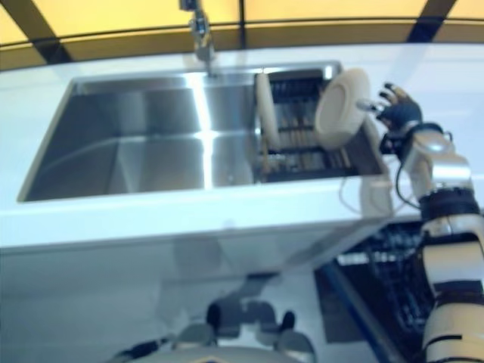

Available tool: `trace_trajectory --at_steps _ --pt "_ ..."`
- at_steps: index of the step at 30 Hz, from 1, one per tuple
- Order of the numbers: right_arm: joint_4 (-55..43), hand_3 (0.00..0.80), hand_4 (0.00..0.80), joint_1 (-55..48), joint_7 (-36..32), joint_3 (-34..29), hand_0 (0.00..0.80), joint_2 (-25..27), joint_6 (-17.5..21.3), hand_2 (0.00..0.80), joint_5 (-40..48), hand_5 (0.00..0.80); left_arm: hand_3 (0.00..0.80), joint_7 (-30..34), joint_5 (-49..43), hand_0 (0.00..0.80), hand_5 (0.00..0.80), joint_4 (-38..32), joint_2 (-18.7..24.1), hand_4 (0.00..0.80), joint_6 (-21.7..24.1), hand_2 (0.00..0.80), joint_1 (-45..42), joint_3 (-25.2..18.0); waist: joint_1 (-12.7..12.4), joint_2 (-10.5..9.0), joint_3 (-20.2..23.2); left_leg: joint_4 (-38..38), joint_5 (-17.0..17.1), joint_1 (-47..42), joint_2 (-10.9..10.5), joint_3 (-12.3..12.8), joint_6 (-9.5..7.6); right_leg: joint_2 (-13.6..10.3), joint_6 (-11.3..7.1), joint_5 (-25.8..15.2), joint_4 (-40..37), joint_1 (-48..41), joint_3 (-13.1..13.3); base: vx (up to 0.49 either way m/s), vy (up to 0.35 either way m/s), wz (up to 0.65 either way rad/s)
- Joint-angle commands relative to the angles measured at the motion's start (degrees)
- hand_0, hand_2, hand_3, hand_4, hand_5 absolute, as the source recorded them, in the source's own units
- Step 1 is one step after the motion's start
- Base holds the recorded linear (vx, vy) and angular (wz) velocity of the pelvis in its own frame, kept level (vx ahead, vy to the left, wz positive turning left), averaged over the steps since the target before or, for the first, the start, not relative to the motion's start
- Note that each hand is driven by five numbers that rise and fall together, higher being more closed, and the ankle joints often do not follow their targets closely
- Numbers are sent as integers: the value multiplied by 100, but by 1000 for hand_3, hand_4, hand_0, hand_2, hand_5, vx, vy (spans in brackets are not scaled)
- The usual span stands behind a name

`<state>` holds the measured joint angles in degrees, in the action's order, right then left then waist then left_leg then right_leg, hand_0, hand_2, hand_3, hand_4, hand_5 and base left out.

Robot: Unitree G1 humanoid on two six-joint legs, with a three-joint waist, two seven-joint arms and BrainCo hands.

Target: Take plates into dishwasher

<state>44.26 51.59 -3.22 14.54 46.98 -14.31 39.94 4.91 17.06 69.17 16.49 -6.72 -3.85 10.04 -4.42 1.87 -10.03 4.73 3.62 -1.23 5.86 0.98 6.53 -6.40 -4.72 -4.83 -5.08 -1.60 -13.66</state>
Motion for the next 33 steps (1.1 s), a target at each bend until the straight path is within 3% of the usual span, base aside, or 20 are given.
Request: trace_trajectory --at_steps 1,23,24,26,33 --pt "212 0 0 945 58 408 0 280 192 0 189 0 0 -53 122 0 0 138 239 0 78 0 295 417 -198 -314 -113 27 -77 113 -177 84 -156 -229 -179 -41 33 88 37 -3 2 5" --pt "642 0 0 1274 -258 538 0 464 67 0 54 0 0 -27 296 0 0 -73 229 0 109 0 125 552 -239 -192 -233 27 -47 152 -196 36 -129 -307 -182 -42 50 124 1 9 7 2" --pt "661 207 207 1286 -222 544 207 472 107 207 -41 207 0 -21 317 0 0 -89 236 0 99 0 115 558 -246 -185 -233 27 -41 155 -193 37 -126 -311 -183 -45 50 125 -7 0 0 0" --pt "664 800 800 1326 8 591 800 499 276 800 -289 800 0 -12 358 0 0 -100 239 0 98 0 117 556 -247 -175 -240 27 -36 166 -195 36 -122 -313 -186 -47 45 129 -10 0 0 0" --pt "507 800 800 1396 571 734 800 591 376 800 -839 800 0 -32 378 0 0 -206 223 0 48 0 75 589 -249 -186 -196 27 -37 142 -202 30 -109 -326 -208 -49 25 83 -30 0 0 0"
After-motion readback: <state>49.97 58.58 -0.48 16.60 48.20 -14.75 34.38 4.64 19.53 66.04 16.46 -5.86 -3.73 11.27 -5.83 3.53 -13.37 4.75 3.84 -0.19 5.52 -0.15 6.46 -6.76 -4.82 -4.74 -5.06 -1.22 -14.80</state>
